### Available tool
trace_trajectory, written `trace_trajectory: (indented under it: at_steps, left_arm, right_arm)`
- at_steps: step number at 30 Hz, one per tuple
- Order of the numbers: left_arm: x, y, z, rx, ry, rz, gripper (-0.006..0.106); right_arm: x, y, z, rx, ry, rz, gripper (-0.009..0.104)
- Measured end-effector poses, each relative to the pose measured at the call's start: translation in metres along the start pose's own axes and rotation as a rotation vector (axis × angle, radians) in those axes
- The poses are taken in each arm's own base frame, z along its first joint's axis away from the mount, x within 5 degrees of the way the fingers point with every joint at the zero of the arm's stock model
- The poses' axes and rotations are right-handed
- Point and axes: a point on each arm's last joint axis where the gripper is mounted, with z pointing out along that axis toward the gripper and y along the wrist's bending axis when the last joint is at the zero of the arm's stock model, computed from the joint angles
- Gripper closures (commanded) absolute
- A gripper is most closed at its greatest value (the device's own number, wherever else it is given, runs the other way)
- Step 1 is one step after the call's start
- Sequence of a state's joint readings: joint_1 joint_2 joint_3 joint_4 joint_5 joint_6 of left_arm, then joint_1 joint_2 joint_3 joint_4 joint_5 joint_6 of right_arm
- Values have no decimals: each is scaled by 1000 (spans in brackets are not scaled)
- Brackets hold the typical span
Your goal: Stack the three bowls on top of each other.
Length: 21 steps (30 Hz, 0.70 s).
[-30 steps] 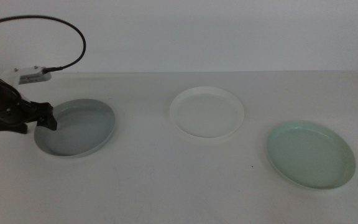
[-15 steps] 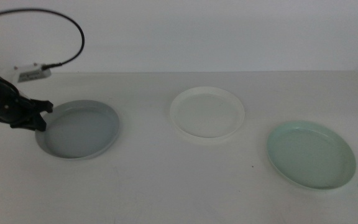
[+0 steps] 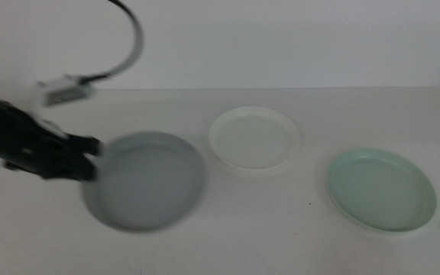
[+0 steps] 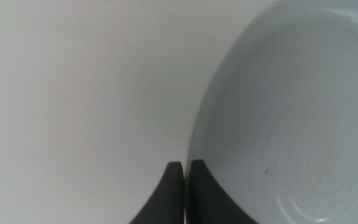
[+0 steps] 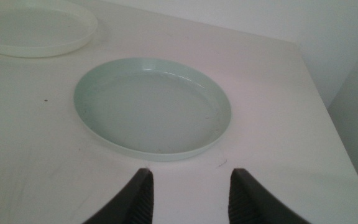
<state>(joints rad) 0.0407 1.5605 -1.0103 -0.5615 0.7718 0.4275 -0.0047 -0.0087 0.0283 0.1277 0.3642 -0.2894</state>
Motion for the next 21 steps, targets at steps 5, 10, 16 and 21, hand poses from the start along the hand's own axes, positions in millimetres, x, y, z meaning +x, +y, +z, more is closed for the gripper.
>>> trace_trajectory:
  at_steps: [5,10,16,21]
  left_arm:
    - [18,-57,31,61,57,89,100]
    - [33,-103,61,96,77,158,100]
    - [49,-131,93,107,95,181,100]
    - [54,-139,114,103,69,154,100]
  right_arm:
    - [0,0,0,0,0,0,62]
    - [0,0,0,0,0,0,62]
    - [0,0,0,0,0,0,62]
    - [0,0,0,0,0,0,62]
